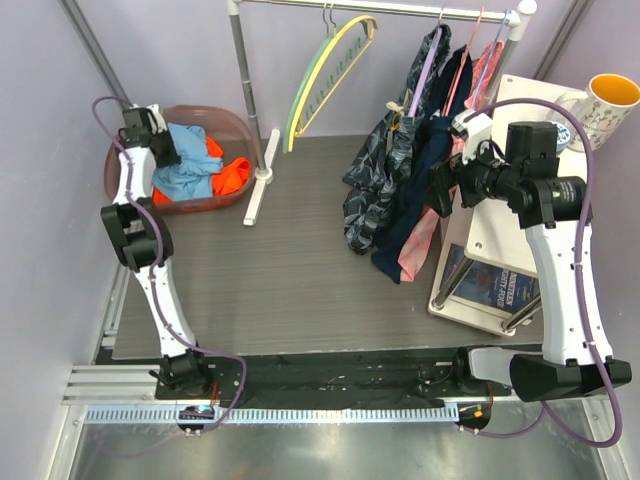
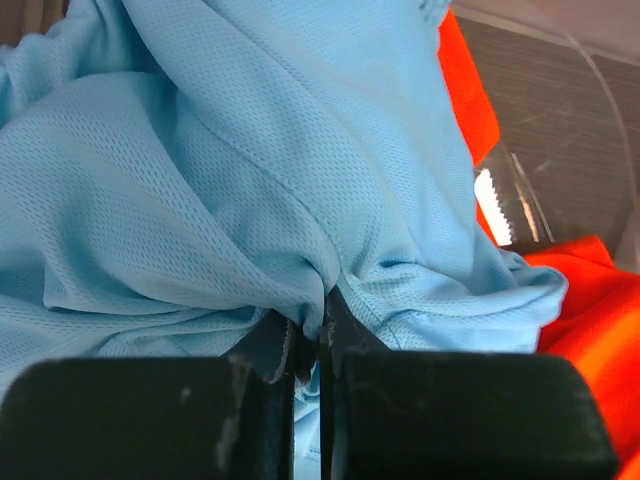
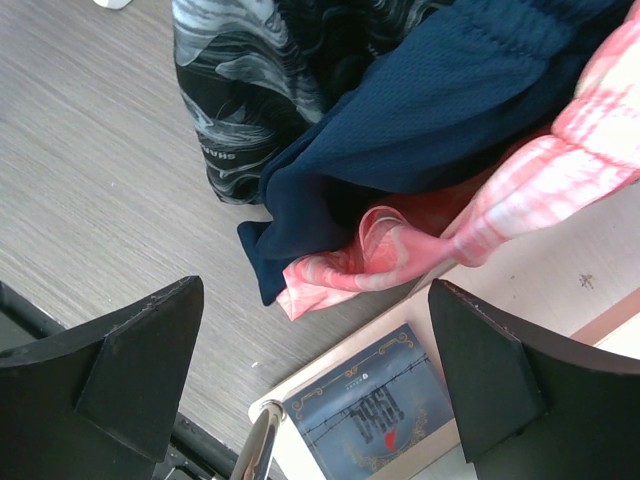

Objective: Place the shorts on the hanger

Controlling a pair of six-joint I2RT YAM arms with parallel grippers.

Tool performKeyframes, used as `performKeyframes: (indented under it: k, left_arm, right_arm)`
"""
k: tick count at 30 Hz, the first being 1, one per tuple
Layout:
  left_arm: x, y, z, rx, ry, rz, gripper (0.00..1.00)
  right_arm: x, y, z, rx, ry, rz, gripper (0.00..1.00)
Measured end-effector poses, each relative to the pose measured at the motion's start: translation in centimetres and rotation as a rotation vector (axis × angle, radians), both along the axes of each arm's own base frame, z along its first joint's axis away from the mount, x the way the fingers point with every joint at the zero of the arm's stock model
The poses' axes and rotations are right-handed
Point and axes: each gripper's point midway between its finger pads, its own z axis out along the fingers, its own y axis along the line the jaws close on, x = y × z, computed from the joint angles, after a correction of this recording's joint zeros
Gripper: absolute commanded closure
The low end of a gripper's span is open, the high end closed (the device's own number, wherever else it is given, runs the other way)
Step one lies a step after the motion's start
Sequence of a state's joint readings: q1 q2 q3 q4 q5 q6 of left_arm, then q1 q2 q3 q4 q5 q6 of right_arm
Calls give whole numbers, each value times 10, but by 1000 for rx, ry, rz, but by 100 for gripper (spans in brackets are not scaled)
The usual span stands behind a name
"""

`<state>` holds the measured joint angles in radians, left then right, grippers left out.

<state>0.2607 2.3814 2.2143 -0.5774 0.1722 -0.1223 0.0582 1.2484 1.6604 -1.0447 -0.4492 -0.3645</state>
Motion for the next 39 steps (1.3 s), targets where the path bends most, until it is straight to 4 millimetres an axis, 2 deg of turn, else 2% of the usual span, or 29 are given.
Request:
performKeyframes:
  k: [3, 6, 8, 9, 11, 13, 17, 18, 20, 22, 24, 26, 29, 33, 34, 36, 37, 39]
  left_arm:
    - [-4, -8, 13, -28, -9, -32, 100]
    - [-16, -20, 49, -58, -39, -73, 100]
    - [-30, -30, 92, -67, -87, -103, 100]
    - [-40, -37, 123, -67, -126, -122, 100]
    - [-56, -46, 167, -59, -193, -146, 100]
    - [-85, -63, 231, -41, -296, -183, 100]
    - [-138, -108, 329, -15, -479, -282, 100]
    - [-150, -123, 350, -15, -522, -315, 100]
    - [-172, -147, 380, -20, -586, -375, 100]
    - [-193, -169, 397, -51, -622, -428, 100]
    - [-212, -189, 403, -103, -621, -481, 100]
    - [-225, -198, 397, -156, -592, -509, 100]
    - [-239, -212, 367, -242, -490, -559, 100]
    - [-260, -239, 292, -299, -269, -658, 100]
    - [-274, -251, 258, -308, -177, -706, 100]
    - [-295, -265, 221, -311, -62, -775, 100]
    - [-309, -270, 204, -315, -3, -811, 100]
    - [-333, -280, 187, -324, 66, -886, 100]
  right_arm:
    - [-2, 1, -1, -5, 3, 8, 0]
    - [-5, 3, -1, -6, 8, 15, 0]
    - [-8, 4, 0, -3, 11, 22, 0]
    - [-9, 5, 0, 0, 13, 29, 0]
    - [-12, 8, 1, 4, 15, 47, 0]
    - [-17, 16, 3, 13, 19, 85, 0]
    - [-28, 31, 9, 23, 15, 154, 0]
    - [-29, 34, 10, 23, 14, 168, 0]
    - [-33, 40, 12, 22, 12, 192, 0]
    - [-36, 45, 13, 19, 9, 216, 0]
    - [-40, 51, 13, 17, 8, 246, 0]
    - [-44, 56, 13, 14, 7, 277, 0]
    - [-50, 61, 11, 9, 13, 321, 0]
    - [-59, 69, 8, 4, 11, 386, 0]
    - [-64, 73, 4, 0, 15, 415, 0]
    - [-69, 79, -1, -6, 23, 449, 1]
    - [-73, 83, -5, -10, 29, 472, 1]
    - [-79, 90, -12, -15, 46, 506, 1]
